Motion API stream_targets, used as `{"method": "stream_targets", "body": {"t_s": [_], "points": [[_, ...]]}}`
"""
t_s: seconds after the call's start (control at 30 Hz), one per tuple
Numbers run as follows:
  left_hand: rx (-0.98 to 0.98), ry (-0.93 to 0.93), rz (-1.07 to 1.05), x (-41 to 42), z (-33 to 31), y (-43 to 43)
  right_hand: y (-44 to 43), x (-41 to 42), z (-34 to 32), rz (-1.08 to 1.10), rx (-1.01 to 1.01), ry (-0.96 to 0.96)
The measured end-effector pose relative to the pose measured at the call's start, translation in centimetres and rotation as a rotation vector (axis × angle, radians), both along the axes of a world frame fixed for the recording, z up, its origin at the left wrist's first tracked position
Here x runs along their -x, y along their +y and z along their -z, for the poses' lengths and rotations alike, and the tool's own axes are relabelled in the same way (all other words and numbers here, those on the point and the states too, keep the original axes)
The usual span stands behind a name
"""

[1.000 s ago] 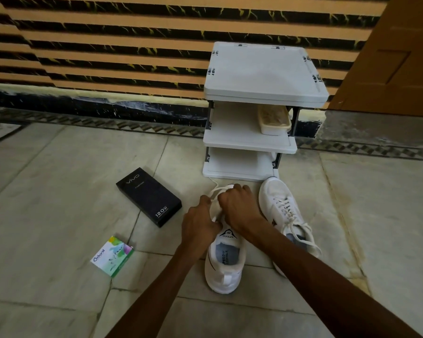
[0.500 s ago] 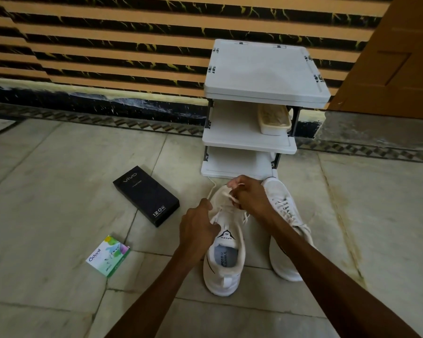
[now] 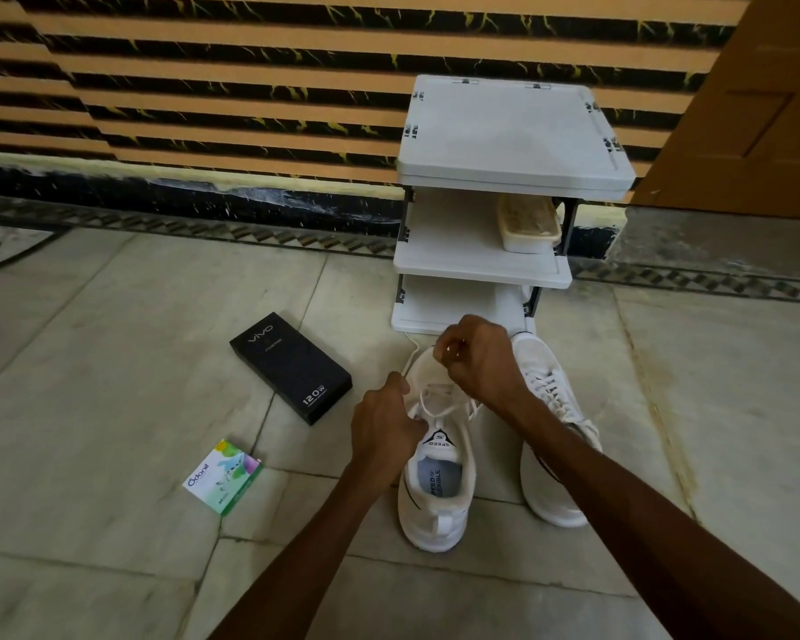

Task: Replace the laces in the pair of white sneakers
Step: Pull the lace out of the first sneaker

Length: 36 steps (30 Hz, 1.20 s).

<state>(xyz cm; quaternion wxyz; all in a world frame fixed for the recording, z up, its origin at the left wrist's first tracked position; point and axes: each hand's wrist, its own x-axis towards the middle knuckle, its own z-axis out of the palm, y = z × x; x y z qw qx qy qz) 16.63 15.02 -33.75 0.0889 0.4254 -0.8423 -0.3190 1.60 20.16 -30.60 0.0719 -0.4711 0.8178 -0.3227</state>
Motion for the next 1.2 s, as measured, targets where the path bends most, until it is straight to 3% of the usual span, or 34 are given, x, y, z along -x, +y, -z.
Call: {"method": "stream_targets", "body": {"t_s": [0.13,0.2,0.27,0.4,0.47,0.57,0.7,0.8,1.03,1.1,1.2], "points": [[-0.004,-0.006,0.018,0.0,-0.2,0.0,-0.3,-0.8,0.4,-0.220,-0.420,0.069],[-0.011,-0.001,0.013,0.0,-0.2,0.0,0.2,-1.3,1.0,-0.188,-0.461,0.130],[-0.013,0.000,0.007,-0.1,-0.1,0.0,0.7,-1.8,0.7,-0.146,-0.292,0.109],[0.014,-0.021,0.016,0.0,-0.2,-0.1,-0.3,-0.6,-4.7,0.168,0.418,-0.311],[0.021,-0.033,0.023,0.1,-0.2,0.0,-1.0,0.8,-7.6,0.145,0.467,-0.349],[0.024,-0.033,0.021,0.0,-0.3,0.1,-1.0,1.0,-7.7,0.034,0.209,-0.272],[-0.002,-0.002,0.008,0.0,-0.3,0.1,-0.3,-0.7,-0.6,-0.076,-0.253,-0.103],[0.004,-0.004,0.003,0.0,-0.4,0.3,0.2,-1.0,3.3,-0.029,-0.314,-0.074],[0.024,0.022,0.022,-0.1,-0.3,0.2,0.3,-1.4,2.5,-0.134,-0.074,-0.034],[0.008,0.019,0.013,-0.2,-0.2,0.0,0.1,-1.9,0.1,-0.029,0.224,-0.242],[-0.015,0.007,0.002,-0.3,0.1,-0.3,-0.6,-1.6,-4.1,0.067,0.630,-0.715]]}}
